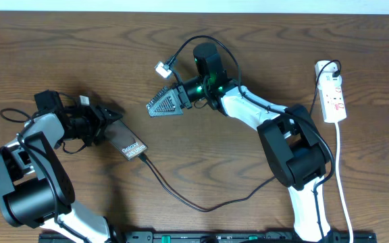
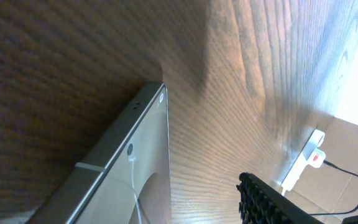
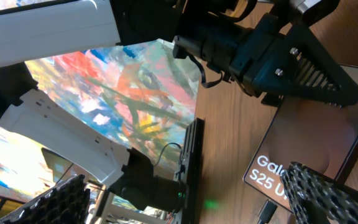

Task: Plug charger to phone and switch on socket
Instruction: 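Lower the phone with the left gripper onto the table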

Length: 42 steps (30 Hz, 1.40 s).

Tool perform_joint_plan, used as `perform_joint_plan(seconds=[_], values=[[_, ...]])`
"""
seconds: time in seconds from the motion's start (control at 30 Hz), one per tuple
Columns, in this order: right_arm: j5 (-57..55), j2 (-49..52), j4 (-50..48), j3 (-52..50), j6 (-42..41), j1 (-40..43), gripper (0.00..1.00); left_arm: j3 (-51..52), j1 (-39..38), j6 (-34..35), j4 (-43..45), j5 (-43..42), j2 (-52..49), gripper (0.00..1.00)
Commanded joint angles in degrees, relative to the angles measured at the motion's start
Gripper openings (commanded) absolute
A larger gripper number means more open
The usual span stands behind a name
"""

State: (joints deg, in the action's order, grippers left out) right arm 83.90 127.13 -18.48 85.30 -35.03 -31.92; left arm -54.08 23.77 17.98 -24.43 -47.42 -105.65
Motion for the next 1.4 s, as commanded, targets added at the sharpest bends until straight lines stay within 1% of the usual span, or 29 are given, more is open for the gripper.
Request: perform_joint_plan(seconds=[0.0, 0.17, 0.87, 1.1, 1.37], values=[[0.5, 0.0, 0.1, 0.9, -0.3, 0.3, 0.99, 1.4, -0.1, -0.3, -1.8, 8.2, -1.6, 0.64], [0.5, 0.0, 0.1, 0.9, -0.3, 0.3, 0.99, 1.4, -0.1, -0.3, -3.6, 11.0, -1.6, 0.65], [0.5, 0.0, 0.1, 0.9, -0.3, 0.3, 0.99, 1.4, -0.1, -0.3, -6.7, 11.1, -1.6, 0.65], [0.5, 0.0, 0.1, 0.9, -0.3, 0.3, 0.99, 1.4, -0.1, 0.3, -9.2, 16.1, -1.6, 0.65], [0.5, 0.0, 0.1, 0.9, -0.3, 0.3, 0.99, 1.4, -0.1, 0.3, -10.3, 16.7, -1.6, 0.65]])
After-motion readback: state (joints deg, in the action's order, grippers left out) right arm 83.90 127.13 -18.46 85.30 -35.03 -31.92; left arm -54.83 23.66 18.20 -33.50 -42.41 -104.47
